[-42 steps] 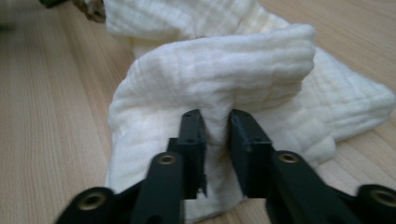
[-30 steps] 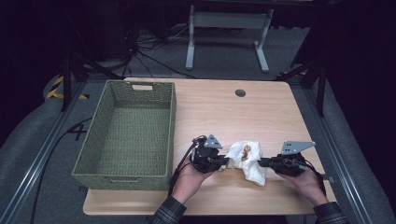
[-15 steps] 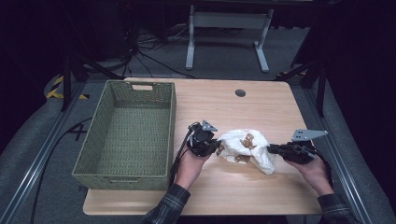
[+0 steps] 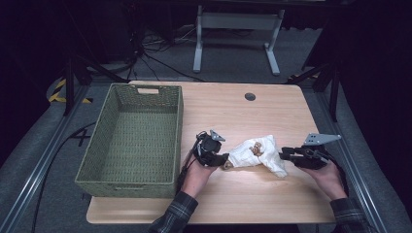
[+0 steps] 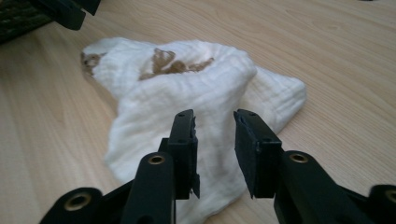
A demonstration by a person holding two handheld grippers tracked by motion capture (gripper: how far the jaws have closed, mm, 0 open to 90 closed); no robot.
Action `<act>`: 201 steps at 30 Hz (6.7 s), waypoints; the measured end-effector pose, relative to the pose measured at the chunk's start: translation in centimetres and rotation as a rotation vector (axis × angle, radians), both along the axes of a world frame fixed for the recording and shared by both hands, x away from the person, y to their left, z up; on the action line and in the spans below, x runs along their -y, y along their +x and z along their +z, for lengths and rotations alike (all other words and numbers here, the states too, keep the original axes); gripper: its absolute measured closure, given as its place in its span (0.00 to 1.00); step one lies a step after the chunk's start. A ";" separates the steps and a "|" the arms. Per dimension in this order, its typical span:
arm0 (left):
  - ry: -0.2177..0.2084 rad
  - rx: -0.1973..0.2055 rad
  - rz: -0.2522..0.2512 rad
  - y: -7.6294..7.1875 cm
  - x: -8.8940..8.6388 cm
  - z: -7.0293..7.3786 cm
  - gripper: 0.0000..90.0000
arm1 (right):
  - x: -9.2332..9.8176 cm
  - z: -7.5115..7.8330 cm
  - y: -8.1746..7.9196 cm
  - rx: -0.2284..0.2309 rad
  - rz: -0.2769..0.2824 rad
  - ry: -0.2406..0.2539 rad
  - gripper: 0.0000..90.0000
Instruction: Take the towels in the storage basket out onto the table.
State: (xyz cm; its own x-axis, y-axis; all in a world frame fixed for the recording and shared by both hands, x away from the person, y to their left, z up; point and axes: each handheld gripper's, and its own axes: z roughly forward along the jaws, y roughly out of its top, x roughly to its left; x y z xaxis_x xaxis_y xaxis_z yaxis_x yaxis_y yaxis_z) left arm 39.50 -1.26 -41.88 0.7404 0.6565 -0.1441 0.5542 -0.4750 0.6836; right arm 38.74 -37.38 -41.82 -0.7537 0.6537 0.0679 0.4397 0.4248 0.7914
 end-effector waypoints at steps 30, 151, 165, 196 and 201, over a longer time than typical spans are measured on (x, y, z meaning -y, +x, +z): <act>0.148 0.084 -0.105 -0.9 4.9 -3.7 0.89 | -3.5 -2.8 -1.6 -0.083 0.117 -0.136 0.86; 0.003 0.003 -0.041 0.4 0.5 -0.5 0.97 | 2.0 -0.9 -2.8 -0.083 0.110 -0.099 0.97; -0.012 0.091 0.036 1.7 0.7 -0.9 0.80 | 1.6 -0.3 -2.5 -0.021 0.099 -0.075 0.87; 0.131 -0.003 -0.057 0.8 2.2 -3.5 0.97 | 1.8 -3.1 -3.9 -0.122 0.118 -0.191 0.99; 0.161 -0.047 -0.091 -0.1 2.0 -3.1 0.98 | 1.7 -3.0 -4.1 -0.131 0.128 -0.195 0.99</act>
State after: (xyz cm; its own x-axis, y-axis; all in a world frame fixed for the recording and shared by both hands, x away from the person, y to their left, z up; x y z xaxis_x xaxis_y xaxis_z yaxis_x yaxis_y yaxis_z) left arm 39.41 -3.24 -44.96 0.7927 0.6046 -0.0784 0.5334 -0.6256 0.5693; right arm 34.59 -39.11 -44.84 -0.8241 0.5640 0.0526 0.4658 0.6221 0.6293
